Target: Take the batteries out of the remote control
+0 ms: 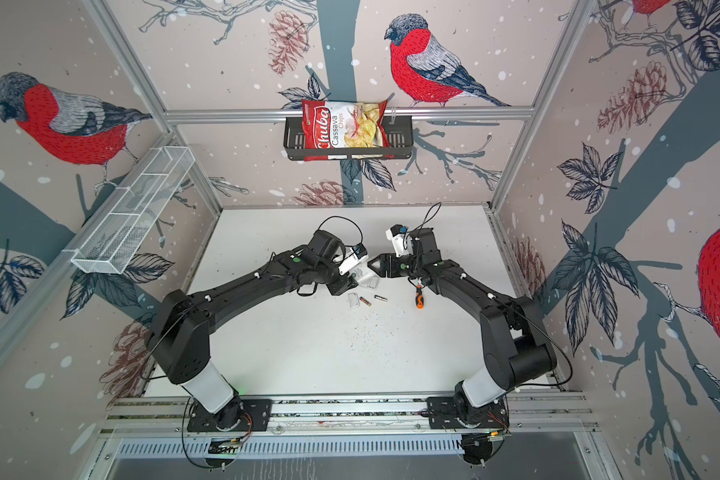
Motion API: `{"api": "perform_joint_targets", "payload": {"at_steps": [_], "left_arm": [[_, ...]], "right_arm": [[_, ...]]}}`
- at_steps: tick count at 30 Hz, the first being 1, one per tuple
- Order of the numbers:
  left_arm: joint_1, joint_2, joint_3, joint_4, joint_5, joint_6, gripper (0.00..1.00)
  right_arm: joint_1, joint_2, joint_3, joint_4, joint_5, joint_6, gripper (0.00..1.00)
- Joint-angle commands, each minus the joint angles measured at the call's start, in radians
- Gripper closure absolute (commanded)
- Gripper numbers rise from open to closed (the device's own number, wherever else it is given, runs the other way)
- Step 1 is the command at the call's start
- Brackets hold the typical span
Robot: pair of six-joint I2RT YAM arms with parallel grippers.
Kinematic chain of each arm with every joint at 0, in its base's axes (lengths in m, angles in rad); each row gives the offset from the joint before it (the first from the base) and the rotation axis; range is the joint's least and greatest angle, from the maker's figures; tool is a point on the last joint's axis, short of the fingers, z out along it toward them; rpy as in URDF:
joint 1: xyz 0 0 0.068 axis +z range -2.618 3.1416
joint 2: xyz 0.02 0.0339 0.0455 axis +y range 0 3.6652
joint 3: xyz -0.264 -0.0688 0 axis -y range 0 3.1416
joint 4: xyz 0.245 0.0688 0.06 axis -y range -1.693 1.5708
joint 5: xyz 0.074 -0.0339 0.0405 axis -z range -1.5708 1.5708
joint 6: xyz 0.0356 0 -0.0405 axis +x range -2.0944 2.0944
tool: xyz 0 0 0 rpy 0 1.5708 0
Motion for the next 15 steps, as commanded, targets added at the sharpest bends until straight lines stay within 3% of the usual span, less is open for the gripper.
{"api": "perform_joint_targets", "payload": {"at_steps": [1, 9, 15], "left_arm": [[-0.001, 0.0, 0.011, 0.023, 0.031, 0.002, 0.65], [0.0, 0.009, 0.008, 0.033, 0.034, -0.001, 0.66], [0.006, 0.0, 0.004, 0.036, 0.036, -0.005, 0.66]], "right_arm": [[0.011, 0.019, 0.02, -0.011, -0.023, -0.024, 0.33], [0.007, 0.03, 0.036, -0.011, -0.009, -0.025, 0.55], [-0.002, 0.035, 0.039, -0.033, 0.009, -0.043, 0.64]]}}
